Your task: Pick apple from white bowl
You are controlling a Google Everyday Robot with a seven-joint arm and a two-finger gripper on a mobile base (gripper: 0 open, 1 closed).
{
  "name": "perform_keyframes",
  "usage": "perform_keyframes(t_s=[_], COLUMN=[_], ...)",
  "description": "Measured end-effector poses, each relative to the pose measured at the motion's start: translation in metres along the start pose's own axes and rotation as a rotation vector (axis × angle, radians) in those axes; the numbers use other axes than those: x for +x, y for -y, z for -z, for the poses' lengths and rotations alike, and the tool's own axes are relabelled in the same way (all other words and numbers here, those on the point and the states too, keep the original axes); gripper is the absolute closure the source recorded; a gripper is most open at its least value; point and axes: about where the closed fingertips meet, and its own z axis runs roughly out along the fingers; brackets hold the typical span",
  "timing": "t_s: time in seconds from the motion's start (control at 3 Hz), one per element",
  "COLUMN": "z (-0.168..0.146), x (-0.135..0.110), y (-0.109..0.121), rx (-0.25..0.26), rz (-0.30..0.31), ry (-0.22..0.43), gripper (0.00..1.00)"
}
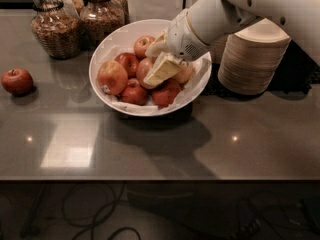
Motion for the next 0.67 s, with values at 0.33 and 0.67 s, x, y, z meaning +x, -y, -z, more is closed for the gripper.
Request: perform_keyframes(t_s=[0.33, 0.67], z=[-0.0005, -0.0051], x=[0.0002, 0.0050], y=[-0.0003, -0.0046], rx=[-0.001, -0.012], rz=[0.000, -0.011], ry=[0.000, 0.003], gripper=[0.37, 0.41])
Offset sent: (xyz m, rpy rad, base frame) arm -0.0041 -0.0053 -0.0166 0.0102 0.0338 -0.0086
